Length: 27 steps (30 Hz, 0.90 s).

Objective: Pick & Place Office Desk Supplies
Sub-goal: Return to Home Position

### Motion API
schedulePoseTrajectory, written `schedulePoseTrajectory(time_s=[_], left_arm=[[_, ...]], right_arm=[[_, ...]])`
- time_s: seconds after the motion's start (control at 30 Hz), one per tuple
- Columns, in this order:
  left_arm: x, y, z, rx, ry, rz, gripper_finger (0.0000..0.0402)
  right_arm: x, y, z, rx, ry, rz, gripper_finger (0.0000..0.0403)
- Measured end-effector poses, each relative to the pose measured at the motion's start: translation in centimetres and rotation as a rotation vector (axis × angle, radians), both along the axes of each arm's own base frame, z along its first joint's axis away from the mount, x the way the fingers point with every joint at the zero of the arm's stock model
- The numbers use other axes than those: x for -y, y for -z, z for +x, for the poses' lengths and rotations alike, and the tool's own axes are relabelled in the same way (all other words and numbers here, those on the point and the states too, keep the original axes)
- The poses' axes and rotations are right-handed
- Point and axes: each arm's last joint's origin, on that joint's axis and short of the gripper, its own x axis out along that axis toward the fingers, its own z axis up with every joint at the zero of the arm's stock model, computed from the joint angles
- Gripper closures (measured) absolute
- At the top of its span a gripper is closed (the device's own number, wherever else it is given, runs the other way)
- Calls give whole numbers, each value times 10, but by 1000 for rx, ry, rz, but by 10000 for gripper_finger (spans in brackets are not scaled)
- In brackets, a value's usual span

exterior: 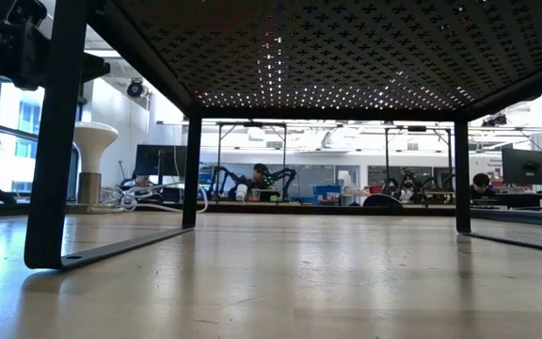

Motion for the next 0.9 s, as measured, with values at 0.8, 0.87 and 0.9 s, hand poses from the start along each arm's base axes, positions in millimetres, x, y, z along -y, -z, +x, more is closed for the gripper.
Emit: schedulePoseTrajectory(time_s=[0.8, 0.87, 0.9], left_arm=[[-25, -8, 0, 91, -252, -40, 335], [-25, -8, 0, 91, -252, -40, 335], [-25, -8, 0, 91, -252, -40, 335]], right_arm=[[0, 0, 0, 0, 0, 0, 401], [0, 0, 0, 0, 0, 0, 401], [0, 0, 0, 0, 0, 0, 401]])
